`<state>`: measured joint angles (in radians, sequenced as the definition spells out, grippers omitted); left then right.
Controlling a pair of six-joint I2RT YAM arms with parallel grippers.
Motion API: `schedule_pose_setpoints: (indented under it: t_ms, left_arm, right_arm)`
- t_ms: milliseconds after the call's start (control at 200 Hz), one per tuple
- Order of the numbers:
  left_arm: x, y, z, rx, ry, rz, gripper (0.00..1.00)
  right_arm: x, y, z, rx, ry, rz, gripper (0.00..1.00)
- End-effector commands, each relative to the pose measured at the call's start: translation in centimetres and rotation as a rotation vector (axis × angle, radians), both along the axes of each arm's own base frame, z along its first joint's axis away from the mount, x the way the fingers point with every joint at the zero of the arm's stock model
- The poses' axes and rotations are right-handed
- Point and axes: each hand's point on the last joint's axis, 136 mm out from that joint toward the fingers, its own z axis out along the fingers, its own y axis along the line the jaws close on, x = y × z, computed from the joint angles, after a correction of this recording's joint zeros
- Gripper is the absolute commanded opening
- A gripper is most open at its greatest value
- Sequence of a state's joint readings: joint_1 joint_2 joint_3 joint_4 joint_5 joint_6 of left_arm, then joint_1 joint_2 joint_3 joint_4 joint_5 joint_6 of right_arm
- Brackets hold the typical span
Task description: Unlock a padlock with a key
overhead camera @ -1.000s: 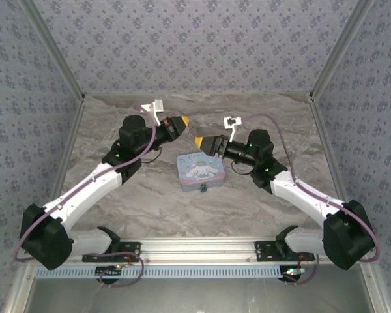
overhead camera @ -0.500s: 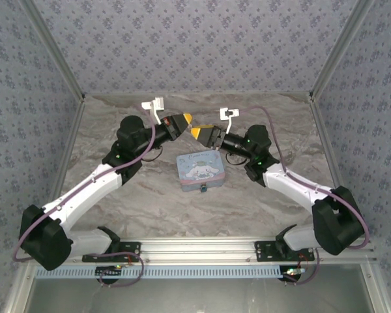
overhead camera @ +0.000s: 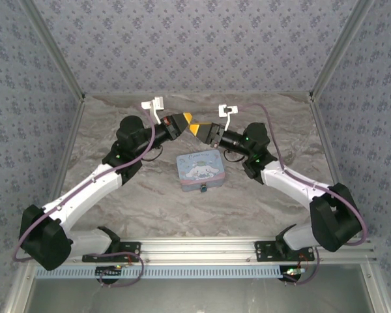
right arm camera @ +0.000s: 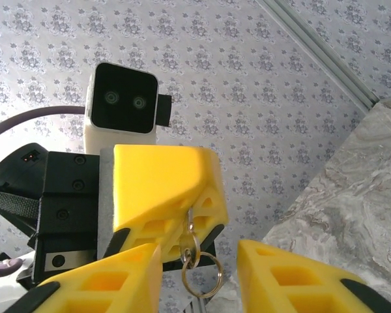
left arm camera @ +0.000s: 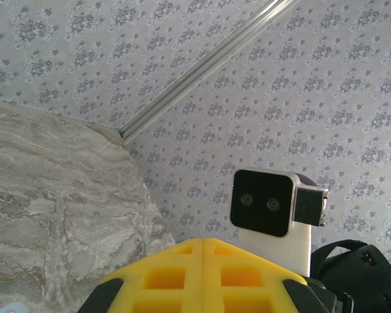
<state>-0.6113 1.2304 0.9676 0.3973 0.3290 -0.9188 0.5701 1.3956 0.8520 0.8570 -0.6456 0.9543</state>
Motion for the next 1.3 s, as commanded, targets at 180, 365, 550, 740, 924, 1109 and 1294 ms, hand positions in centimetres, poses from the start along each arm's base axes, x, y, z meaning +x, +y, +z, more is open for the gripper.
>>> schedule_pose_setpoints:
  t_ms: [180,365,550,740,924,1109,1294]
  left_arm:
    - [-0.7,-0.2,2.0,-0.052,-0.039,-0.027,0.00]
    - [-0.6,-0.3,1.7,-0.052,-0.032,-0.030,0.00]
    - [-0.5,-0.4,1.4,-0.050,-0.023,-0.029,0.00]
    - [-0.4,-0.6,0.9,-0.042,-0.014,-0.034,0.00]
    - [-0.4,-0.4,0.2,0.016,-0.020,-0.021,0.02]
    - [-0.5,0.8,-0.3,0.128,-0.043,0.033,0.23]
    - [-0.4,2.7,-1.6,0.283,-0.054,0.111,0.65]
  right_arm:
    - [-0.3,0.6,1.6,0.029,-0.038,0.026,0.27]
    - [-0.2,0.6,1.8,0.032,-0.041,0.021,0.23]
    - [-0.2,0.5,1.9,0.035,-0.040,0.020,0.19]
    - [0.0,0.4,1.9,0.036,-0.037,0.015,0.11]
    - [0.2,0.2,1.4,0.016,-0.028,-0.006,0.04]
    - [0.3,-0.4,-0.9,-0.092,0.003,-0.049,0.00]
    - [0.2,-2.2,-4.9,-0.259,0.076,-0.134,0.00]
